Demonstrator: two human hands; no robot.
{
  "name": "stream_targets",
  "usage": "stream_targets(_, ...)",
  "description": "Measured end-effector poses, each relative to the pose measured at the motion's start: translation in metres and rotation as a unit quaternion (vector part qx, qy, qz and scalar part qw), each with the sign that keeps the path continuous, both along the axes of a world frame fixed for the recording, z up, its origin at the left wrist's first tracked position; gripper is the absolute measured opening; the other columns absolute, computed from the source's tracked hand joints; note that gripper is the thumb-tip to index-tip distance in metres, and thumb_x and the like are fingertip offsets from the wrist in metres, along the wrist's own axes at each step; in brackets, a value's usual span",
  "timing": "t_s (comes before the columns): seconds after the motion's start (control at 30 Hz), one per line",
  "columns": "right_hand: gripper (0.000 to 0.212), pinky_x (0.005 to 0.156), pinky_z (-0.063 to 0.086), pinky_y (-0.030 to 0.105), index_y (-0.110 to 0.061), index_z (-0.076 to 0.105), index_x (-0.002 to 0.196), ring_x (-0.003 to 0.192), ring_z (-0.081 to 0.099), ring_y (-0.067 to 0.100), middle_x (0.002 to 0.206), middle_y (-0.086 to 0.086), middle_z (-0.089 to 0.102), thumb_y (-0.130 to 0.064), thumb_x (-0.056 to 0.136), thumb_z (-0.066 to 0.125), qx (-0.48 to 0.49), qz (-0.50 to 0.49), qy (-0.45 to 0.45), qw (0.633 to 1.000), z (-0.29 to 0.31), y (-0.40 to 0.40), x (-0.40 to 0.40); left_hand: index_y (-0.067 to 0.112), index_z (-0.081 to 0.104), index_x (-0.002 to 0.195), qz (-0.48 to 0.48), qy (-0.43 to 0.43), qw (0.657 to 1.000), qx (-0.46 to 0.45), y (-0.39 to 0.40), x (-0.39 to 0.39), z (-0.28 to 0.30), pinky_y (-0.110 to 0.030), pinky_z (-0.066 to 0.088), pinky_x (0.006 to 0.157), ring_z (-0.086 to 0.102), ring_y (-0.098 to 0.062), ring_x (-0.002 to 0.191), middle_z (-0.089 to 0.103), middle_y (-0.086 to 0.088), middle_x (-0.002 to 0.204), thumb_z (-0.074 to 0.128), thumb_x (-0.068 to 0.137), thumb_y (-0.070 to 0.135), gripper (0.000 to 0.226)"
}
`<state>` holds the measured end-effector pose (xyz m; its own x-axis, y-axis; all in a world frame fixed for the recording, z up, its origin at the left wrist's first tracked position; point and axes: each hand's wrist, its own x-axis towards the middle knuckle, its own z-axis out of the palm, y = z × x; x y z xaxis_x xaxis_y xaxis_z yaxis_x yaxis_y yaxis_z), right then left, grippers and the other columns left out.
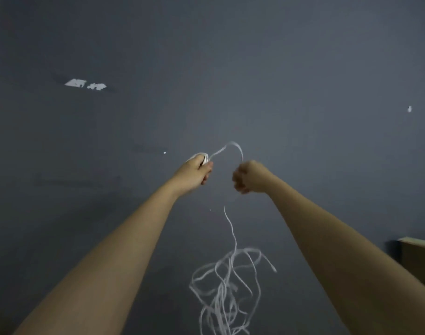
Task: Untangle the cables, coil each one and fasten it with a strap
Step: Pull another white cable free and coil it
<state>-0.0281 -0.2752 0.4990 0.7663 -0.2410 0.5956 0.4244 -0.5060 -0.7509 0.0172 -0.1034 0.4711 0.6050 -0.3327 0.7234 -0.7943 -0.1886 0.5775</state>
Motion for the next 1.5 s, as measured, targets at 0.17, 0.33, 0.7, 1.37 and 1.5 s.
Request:
stream_targets(0.17, 0.030, 0.065, 0.056, 0.033, 0.001, 0.054, 0.073, 0.048, 0.059, 0.016, 0.064, 0.014, 0.056, 0.001, 0.100, 0.039, 0.077, 0.033, -0.053, 0.995, 0.003, 0.002, -0.001, 0.001, 0.049, 0.081, -0.041, -0.001, 0.999, -0.033, 0.014, 0.002, -0.006, -0.011, 0.048, 0.060, 0.056, -0.003, 0.053, 0.053, -0.003, 0.071, 0.048, 0.099, 0.008, 0.018)
stream_targets(0.33, 0.030, 0.069, 0.059, 0.034, -0.001, 0.058, 0.077, 0.056, 0.062, 0.017, 0.067, 0.013, 0.061, -0.004, 0.101, 0.040, 0.131, -0.009, -0.102, 0.986, -0.027, -0.002, 0.001, 0.006, 0.056, 0.078, -0.073, 0.029, 0.997, -0.014, 0.015, 0.000, -0.025, -0.015, 0.052, 0.066, 0.061, -0.003, 0.055, 0.060, -0.003, 0.072, 0.049, 0.098, 0.007, 0.021)
stream_targets(0.7, 0.033, 0.054, 0.050, 0.024, -0.015, 0.059, 0.073, 0.058, 0.057, 0.012, 0.066, 0.001, 0.059, -0.022, 0.101, 0.044, 0.095, -0.066, -0.063, 0.991, -0.085, -0.030, -0.009, 0.021, 0.047, 0.063, -0.004, 0.047, 0.991, 0.127, -0.002, -0.014, -0.101, -0.025, 0.032, 0.055, 0.038, -0.007, 0.052, 0.044, 0.005, 0.057, 0.040, 0.102, 0.017, 0.039)
stream_targets(1.37, 0.028, 0.065, 0.040, 0.034, -0.024, 0.065, 0.095, 0.081, 0.060, 0.032, 0.080, 0.007, 0.065, -0.041, 0.100, 0.042, -0.353, 0.022, 0.288, 0.890, -0.385, 0.053, -0.038, 0.013, 0.044, 0.079, -0.179, 0.398, 0.858, -0.270, 0.009, -0.057, -0.288, -0.019, 0.047, 0.052, 0.051, -0.009, 0.045, 0.052, 0.006, 0.053, 0.035, 0.104, 0.020, 0.027)
stream_targets(1.5, 0.031, 0.063, 0.043, 0.034, -0.016, 0.066, 0.110, 0.080, 0.065, 0.029, 0.091, 0.008, 0.071, -0.038, 0.099, 0.047, -0.394, 0.033, 0.129, 0.909, -0.419, 0.076, -0.075, 0.013, 0.037, 0.082, -0.084, 0.379, 0.899, -0.204, 0.012, -0.047, -0.341, -0.020, 0.053, 0.061, 0.063, -0.005, 0.051, 0.054, -0.005, 0.074, 0.032, 0.103, 0.008, 0.022)
